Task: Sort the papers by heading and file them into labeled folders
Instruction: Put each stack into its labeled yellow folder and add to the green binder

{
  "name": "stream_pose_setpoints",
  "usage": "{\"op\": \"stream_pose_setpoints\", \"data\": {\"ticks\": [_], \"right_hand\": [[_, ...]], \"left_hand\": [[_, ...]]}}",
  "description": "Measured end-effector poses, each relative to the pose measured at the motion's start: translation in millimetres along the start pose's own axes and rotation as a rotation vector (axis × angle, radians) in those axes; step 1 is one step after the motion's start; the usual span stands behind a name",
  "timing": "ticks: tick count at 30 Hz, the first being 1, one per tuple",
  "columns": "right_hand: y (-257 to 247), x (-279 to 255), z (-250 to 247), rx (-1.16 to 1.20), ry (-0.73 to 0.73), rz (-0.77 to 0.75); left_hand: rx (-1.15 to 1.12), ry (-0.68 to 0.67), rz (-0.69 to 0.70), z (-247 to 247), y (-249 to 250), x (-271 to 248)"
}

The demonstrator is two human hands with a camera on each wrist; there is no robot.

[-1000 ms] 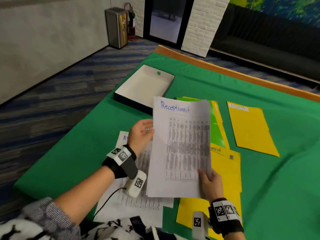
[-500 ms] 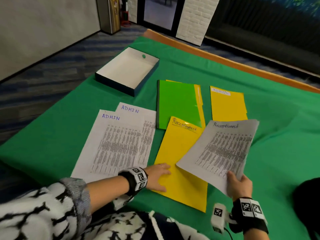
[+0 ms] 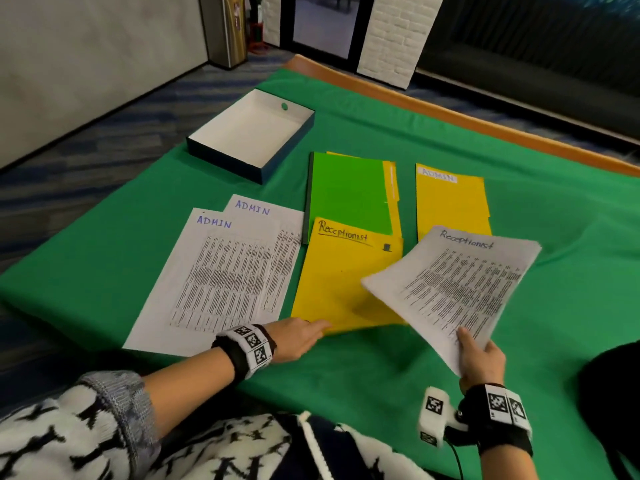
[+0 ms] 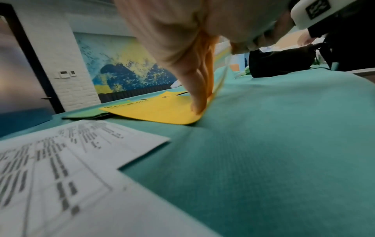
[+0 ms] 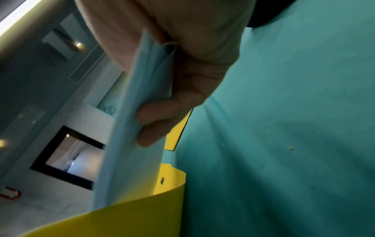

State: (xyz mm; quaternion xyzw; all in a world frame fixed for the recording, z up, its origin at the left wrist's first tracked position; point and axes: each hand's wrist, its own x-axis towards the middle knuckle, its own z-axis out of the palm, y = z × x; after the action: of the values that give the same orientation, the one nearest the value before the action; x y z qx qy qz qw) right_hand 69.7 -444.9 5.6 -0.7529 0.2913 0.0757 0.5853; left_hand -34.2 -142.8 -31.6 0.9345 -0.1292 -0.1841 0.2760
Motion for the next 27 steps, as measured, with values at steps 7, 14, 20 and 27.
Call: {"op": "stream_pose_setpoints", "data": {"ticks": [7, 14, 20, 27], "right_hand": [[1.5, 5.7, -5.0, 0.077, 0.008, 0.065], [2.9, 7.0, 1.3, 0.139, -0.016, 0.092], [11.7, 14.3, 7.7, 0.116, -0.02, 0.07], [17.1, 19.8, 8.0, -0.021, -0.005, 0.013]], "left_hand": [[-0.305, 0.408, -0.08, -7.0, -8.0, -8.5], [-0.531, 0.446, -0.303, -15.0, -18.3, -8.6], [-0.693, 0.417, -0.38, -23.6, -34.1, -10.0], [-0.558, 0.397, -0.293, -42.2, -21.6, -18.0]]}}
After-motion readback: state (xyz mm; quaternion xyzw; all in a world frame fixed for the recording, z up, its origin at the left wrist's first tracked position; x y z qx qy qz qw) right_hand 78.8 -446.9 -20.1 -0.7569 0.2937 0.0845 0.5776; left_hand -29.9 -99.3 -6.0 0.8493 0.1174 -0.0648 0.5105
